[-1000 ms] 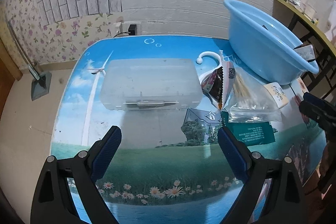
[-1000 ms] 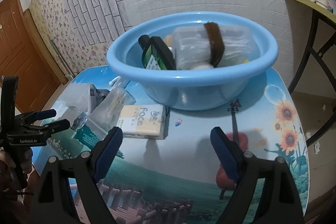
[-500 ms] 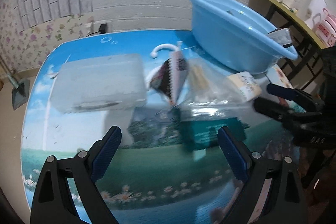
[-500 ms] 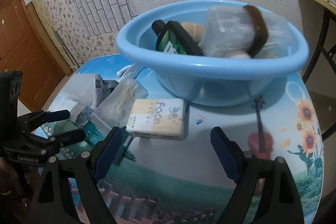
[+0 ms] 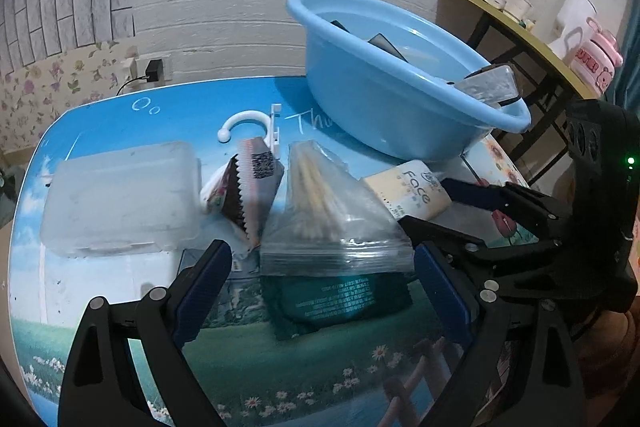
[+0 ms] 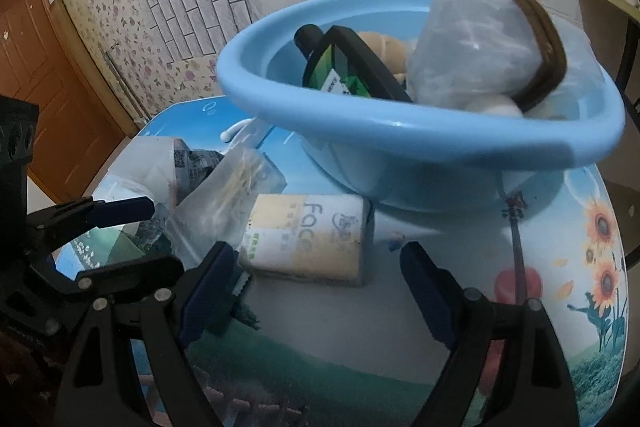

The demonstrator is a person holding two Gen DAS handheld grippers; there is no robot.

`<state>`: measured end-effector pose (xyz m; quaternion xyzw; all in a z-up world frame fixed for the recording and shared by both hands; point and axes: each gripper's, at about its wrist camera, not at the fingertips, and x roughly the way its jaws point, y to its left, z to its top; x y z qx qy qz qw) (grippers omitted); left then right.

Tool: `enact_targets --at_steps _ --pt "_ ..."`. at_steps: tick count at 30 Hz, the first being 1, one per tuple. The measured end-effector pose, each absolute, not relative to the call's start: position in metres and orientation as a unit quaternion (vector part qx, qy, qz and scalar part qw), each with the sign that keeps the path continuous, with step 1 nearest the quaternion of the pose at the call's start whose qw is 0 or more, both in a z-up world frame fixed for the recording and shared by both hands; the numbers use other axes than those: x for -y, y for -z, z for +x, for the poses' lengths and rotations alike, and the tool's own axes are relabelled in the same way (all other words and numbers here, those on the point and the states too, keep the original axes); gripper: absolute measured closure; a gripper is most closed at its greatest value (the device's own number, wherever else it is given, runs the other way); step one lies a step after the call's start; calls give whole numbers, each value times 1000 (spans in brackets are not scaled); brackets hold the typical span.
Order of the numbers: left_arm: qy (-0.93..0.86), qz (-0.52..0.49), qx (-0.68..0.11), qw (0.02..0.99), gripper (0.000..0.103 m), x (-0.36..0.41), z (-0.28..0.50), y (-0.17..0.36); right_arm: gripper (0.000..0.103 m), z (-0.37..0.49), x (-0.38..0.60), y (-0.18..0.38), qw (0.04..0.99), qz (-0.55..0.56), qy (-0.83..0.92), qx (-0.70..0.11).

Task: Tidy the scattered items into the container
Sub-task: 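Move the right tool to the 'face' tissue pack and close on it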

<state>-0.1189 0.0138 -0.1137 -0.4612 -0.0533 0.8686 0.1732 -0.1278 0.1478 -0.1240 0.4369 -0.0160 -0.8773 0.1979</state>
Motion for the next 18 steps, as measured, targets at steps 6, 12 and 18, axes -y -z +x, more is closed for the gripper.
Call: enact_targets --at_steps 6,12,18 --pt "-870 -460 41 171 10 -20 -125 114 41 -125 -145 123 216 434 874 14" --pt "-868 -465 17 173 17 -28 -127 118 41 -121 -158 120 204 437 876 24" --pt "-871 -461 -9 171 46 -35 -127 120 41 -114 -171 122 195 440 876 32"
